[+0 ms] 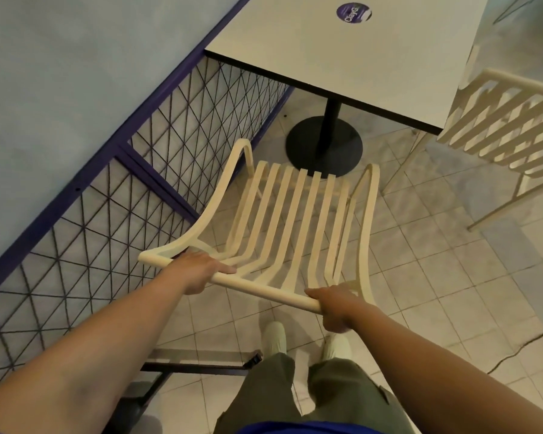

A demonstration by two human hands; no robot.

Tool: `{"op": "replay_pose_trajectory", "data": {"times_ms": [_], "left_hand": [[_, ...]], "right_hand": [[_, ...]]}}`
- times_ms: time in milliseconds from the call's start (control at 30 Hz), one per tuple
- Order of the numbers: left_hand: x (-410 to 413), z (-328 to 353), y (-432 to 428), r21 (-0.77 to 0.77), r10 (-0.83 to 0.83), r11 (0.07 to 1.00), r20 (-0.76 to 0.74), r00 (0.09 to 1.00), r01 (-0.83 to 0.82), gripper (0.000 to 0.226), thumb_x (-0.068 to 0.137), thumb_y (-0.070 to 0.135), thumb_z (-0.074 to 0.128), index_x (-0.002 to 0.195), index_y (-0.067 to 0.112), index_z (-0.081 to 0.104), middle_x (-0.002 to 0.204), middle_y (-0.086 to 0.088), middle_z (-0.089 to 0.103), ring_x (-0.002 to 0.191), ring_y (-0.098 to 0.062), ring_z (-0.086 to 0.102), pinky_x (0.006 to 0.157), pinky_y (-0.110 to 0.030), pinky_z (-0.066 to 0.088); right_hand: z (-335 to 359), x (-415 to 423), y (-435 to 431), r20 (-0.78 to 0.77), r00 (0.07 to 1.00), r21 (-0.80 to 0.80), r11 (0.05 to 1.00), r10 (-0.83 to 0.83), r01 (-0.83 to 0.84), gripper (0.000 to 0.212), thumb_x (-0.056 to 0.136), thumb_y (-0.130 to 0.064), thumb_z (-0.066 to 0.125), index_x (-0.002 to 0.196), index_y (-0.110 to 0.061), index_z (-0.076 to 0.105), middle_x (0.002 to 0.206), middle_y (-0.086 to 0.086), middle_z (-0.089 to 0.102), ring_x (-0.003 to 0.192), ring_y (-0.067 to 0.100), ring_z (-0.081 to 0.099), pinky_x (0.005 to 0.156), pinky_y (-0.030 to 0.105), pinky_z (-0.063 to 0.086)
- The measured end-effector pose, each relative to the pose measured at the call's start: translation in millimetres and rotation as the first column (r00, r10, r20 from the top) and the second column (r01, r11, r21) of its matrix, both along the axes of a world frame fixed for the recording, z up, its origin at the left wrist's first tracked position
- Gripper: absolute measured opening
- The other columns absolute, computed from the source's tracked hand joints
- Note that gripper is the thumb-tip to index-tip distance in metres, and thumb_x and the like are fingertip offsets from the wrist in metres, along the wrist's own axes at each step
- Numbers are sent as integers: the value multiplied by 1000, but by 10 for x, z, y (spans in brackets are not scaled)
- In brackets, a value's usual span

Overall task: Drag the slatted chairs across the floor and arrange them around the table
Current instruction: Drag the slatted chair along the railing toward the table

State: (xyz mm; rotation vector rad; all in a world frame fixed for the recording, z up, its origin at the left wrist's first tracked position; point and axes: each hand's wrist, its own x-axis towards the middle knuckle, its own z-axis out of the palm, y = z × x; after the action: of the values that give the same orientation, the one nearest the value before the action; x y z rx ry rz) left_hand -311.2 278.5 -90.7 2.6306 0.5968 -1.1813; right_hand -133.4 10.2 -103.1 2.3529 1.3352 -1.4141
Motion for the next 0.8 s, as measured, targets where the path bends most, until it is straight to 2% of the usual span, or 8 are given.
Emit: {"op": "replay_pose_trajectory", "data": {"times_ms": [133,333,533,800], "left_hand": [[-116,16,194,3,-17,1000,-6,1000,17,89,93,-4,49,145,66,30,141,2,52,112,-23,56,85,-38,47],[-186,44,420,8,-51,999,-10,999,51,85,94,-4,46,145,64,34,145,2,51,119,-24,57,86,-37,45],[-287,30,610,17,-43,999,-6,999,43,89,92,-3,47,141,70,33,142,4,53,112,-26,58,85,-38,49],[-494,27,900,57,-8,998,-22,1000,9,87,93,3,54,137,75,30,133,7,58,100,-17,59,80,-37,53]], "right_hand": [[-19,-203,133,-15,999,14,999,-37,38,63,85,-7,68,141,-27,48,122,4,61,105,23,59,96,38,50],[-46,-353,314,-17,998,16,998,-52,53,62,84,-6,69,139,-27,51,119,3,61,106,24,61,96,41,52],[-66,-492,490,-11,998,38,997,-62,62,58,84,-7,70,135,-28,53,119,5,61,103,24,61,93,40,54],[-103,-666,812,-28,999,36,999,-27,28,57,85,-7,69,137,-21,50,122,8,60,106,26,60,90,37,52]]}}
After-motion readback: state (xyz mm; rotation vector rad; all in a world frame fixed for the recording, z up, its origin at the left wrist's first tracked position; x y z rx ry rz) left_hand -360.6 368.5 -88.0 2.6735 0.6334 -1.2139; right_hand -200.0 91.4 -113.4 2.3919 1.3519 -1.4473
